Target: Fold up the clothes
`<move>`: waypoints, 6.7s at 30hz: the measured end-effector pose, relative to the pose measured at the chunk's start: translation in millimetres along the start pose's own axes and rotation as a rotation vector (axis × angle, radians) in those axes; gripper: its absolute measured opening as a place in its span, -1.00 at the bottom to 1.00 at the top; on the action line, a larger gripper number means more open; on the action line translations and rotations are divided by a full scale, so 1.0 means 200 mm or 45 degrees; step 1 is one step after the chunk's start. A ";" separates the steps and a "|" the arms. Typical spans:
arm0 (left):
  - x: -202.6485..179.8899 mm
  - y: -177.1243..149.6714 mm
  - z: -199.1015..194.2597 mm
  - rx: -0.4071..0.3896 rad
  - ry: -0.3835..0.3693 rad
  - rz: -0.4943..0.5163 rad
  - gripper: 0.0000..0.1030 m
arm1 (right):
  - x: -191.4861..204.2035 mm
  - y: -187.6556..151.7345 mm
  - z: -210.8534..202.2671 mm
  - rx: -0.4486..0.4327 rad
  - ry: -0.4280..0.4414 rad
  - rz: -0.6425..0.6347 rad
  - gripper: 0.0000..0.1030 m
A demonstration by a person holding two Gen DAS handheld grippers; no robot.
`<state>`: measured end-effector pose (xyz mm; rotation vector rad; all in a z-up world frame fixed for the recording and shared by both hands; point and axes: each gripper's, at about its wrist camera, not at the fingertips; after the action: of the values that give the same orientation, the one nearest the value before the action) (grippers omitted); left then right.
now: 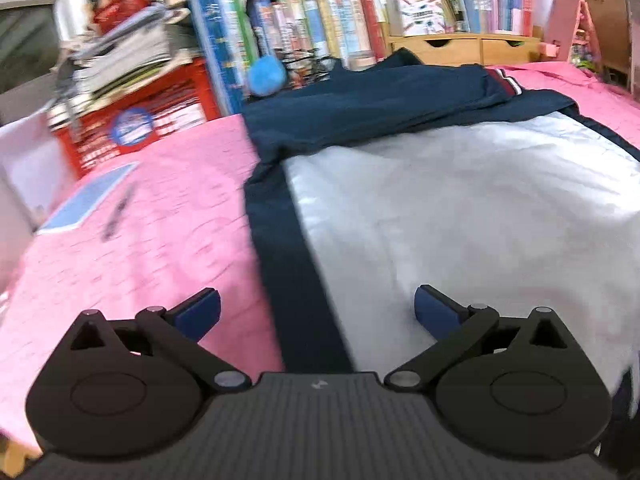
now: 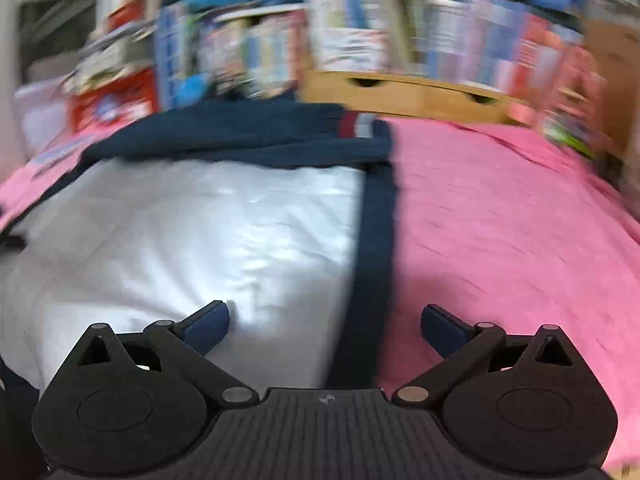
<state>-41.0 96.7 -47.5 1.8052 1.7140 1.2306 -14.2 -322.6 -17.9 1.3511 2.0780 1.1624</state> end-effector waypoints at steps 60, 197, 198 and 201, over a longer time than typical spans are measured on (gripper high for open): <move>-0.50 -0.27 -0.41 0.318 -0.165 -0.020 1.00 | 0.67 -0.61 -0.17 0.137 0.162 -0.068 1.00; 0.21 1.05 0.38 -0.417 -0.120 -0.265 -0.07 | 0.06 1.03 0.48 -0.524 0.130 -0.096 -0.71; 0.21 1.09 0.49 -0.425 -0.030 -0.256 -0.07 | 0.02 1.08 0.56 -0.514 0.097 -0.082 -0.70; 0.19 1.15 0.83 -0.310 0.132 -0.232 -0.11 | -0.10 1.16 0.91 -0.385 0.027 0.012 -0.68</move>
<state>226.2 135.6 47.5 1.4362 1.6580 1.4057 250.3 -219.8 64.2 1.2093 1.8195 1.4323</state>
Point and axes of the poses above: each gripper's, at about its wrist camera, not at the fingertips, and z roughly the way its jaws point, x to its left, y to its top, and after that the axes turned 13 degrees about y, right-handed
